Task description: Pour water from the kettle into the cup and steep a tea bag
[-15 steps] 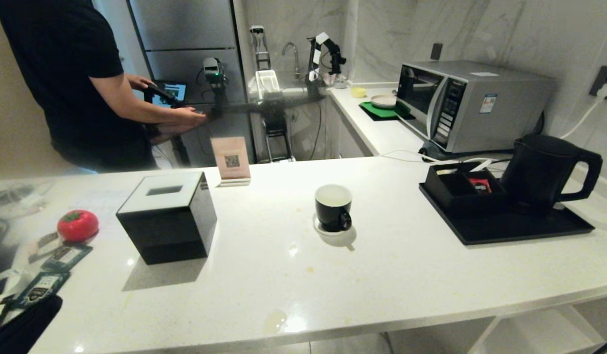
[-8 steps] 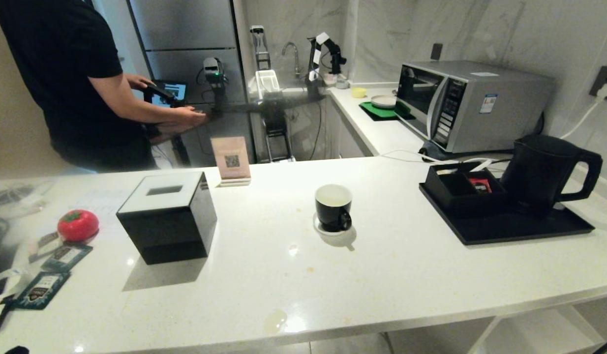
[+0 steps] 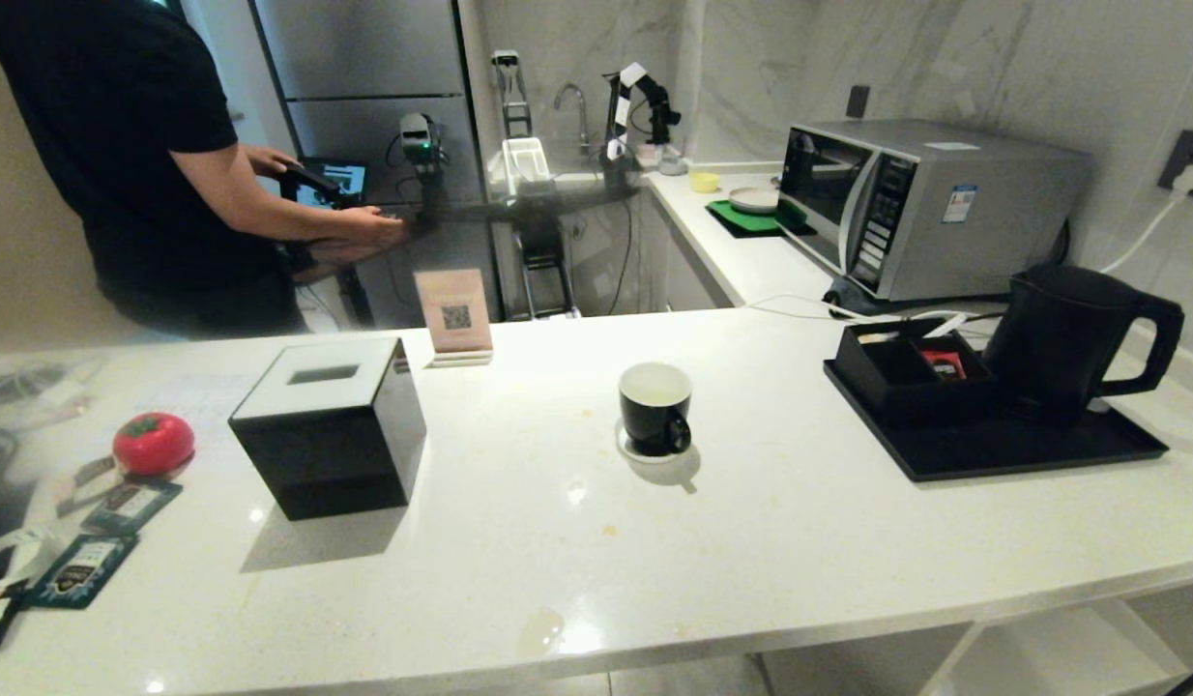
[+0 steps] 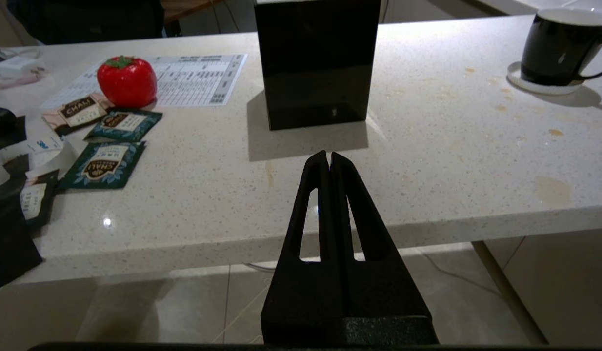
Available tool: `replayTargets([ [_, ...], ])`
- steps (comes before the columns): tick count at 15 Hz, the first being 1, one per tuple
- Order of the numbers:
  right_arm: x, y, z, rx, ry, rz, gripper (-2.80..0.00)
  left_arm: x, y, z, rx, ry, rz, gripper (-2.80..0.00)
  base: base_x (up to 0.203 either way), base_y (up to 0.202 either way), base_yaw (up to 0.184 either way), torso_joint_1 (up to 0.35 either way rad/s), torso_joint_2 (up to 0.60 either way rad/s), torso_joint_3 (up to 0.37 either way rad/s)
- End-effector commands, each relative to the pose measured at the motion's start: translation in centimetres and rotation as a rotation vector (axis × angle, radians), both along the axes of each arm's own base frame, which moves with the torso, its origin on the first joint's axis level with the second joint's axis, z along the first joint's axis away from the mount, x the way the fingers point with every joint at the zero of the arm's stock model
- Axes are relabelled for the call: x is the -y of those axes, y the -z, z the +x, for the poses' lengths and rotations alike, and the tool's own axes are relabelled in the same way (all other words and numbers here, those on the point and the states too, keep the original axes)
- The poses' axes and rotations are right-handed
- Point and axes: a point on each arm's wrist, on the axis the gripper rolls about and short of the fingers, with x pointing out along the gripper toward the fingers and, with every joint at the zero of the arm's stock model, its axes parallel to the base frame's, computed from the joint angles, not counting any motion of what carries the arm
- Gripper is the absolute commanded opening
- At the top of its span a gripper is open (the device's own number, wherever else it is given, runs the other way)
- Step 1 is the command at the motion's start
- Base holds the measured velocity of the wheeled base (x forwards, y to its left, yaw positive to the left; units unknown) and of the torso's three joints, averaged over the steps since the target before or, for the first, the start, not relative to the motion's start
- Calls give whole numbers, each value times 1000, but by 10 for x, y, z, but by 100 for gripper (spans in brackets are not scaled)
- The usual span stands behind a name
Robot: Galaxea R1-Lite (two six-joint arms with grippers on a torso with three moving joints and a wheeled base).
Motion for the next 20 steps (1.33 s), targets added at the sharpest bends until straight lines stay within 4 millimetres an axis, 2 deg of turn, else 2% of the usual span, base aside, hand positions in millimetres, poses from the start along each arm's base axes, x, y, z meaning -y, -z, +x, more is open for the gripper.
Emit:
replayTargets([
  [1,0,0,0,-2,0,0,-280,0,1,0,-1,0,-5,-280,0,0,0,0,0,0],
  [20,0,0,0,2,0,2,-280,0,1,0,-2,-1,-17,-280,0,0,0,0,0,0],
])
